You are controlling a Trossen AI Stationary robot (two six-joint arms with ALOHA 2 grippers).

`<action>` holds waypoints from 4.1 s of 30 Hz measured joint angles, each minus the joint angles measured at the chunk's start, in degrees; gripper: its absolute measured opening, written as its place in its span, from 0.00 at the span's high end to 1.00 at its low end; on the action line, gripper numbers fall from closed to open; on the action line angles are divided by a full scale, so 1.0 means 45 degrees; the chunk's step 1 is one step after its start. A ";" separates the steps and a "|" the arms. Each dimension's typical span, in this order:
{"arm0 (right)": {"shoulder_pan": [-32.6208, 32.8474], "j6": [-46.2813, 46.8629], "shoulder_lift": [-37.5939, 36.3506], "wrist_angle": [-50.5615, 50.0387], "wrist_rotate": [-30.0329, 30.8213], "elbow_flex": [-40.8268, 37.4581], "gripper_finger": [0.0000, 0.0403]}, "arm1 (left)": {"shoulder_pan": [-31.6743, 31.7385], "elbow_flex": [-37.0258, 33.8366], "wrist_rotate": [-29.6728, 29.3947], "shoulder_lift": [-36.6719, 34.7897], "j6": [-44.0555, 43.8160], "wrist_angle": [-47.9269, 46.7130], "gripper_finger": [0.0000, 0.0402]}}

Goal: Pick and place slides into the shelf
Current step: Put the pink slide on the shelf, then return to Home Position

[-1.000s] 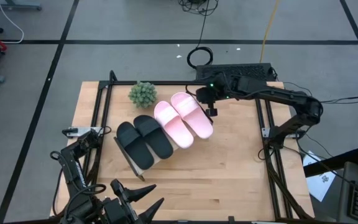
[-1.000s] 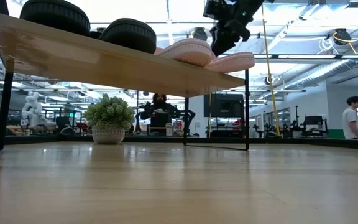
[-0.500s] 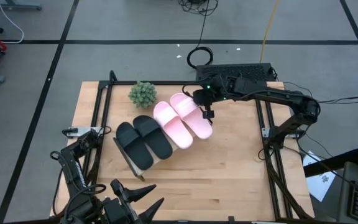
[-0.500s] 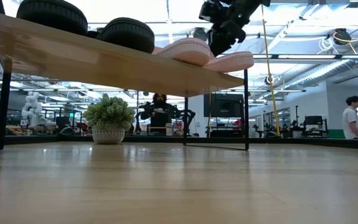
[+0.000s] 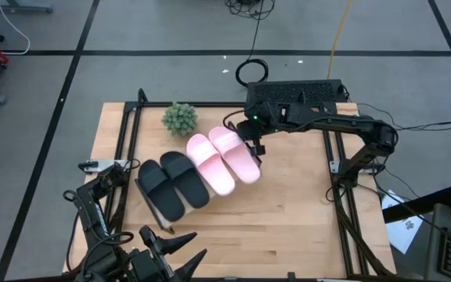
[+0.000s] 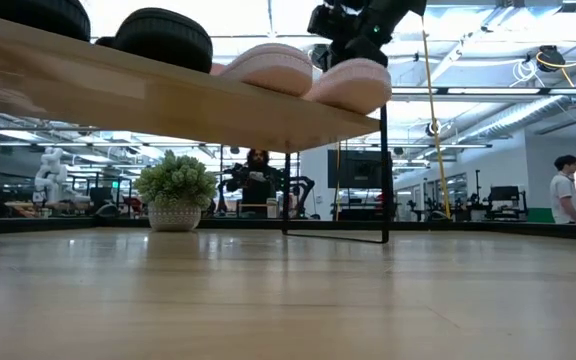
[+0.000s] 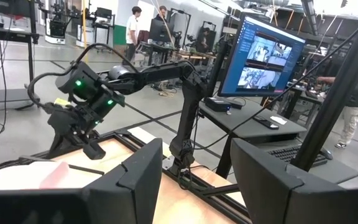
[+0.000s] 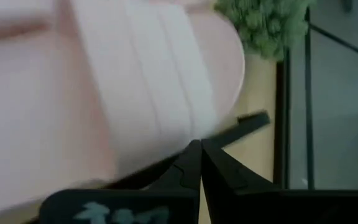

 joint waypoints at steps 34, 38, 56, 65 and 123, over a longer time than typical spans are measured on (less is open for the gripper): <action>0.5155 0.4263 -0.7190 -0.0111 0.4186 0.0005 1.00 | -0.1146 0.0005 -0.0027 -0.0950 0.1457 -0.1044 0.52; 0.6612 0.5829 -0.7944 -0.0393 0.3517 0.0010 1.00 | -0.1430 0.0005 -0.0017 -0.1571 -0.2241 -0.5472 0.52; 0.7681 0.7415 -0.7346 -0.0425 0.3544 -0.2185 1.00 | -0.0849 -0.4735 0.2770 -0.5503 -1.9011 -2.0088 0.53; 0.4205 0.6005 -0.7753 0.1084 0.2831 -0.2613 1.00 | -0.0602 -1.0041 0.2259 -1.0635 -1.9459 -1.9757 0.53; -0.5645 1.1108 -1.2130 0.6406 -0.6893 -0.8578 1.00 | -0.3443 -2.1259 -0.0039 -1.9370 -2.4531 -1.6400 0.90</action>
